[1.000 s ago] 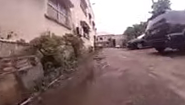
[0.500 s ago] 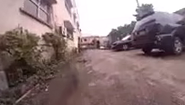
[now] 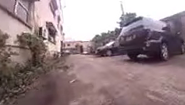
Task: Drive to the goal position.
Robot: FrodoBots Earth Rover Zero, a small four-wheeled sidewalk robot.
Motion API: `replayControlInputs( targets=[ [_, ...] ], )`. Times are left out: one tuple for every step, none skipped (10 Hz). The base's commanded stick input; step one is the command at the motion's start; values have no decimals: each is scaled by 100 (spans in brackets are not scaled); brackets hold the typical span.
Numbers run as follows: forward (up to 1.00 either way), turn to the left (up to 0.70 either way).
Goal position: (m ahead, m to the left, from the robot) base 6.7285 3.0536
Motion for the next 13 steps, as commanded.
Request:
replayControlInputs(
  targets=[
    [100,-28],
    [100,-28],
    [100,-18],
    [100,7],
    [100,12],
    [100,12],
    [100,12],
    [100,12],
    [100,12],
    [100,12],
    [100,12],
    [100,12],
    [100,12]
  ],
)
